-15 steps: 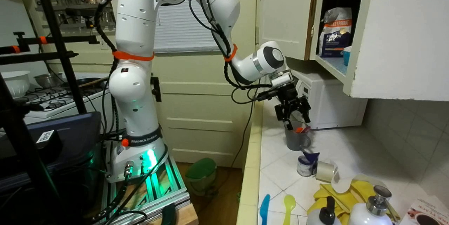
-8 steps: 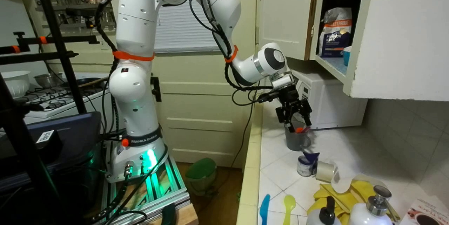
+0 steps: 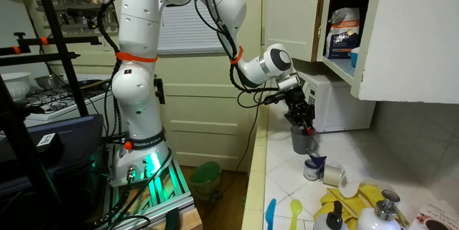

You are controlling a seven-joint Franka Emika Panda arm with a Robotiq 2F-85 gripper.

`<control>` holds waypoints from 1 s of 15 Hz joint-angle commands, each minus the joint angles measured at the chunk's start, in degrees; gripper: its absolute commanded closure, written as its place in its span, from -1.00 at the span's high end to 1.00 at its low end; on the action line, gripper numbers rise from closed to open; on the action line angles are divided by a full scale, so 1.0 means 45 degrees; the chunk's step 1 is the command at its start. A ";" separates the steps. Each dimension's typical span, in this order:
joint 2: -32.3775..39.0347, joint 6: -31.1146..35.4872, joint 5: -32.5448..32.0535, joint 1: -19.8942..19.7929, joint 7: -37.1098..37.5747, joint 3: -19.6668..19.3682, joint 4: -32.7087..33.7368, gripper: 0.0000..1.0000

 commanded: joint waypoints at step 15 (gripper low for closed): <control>0.0192 0.0482 -0.0620 0.0138 0.0851 -0.0244 0.0132 0.58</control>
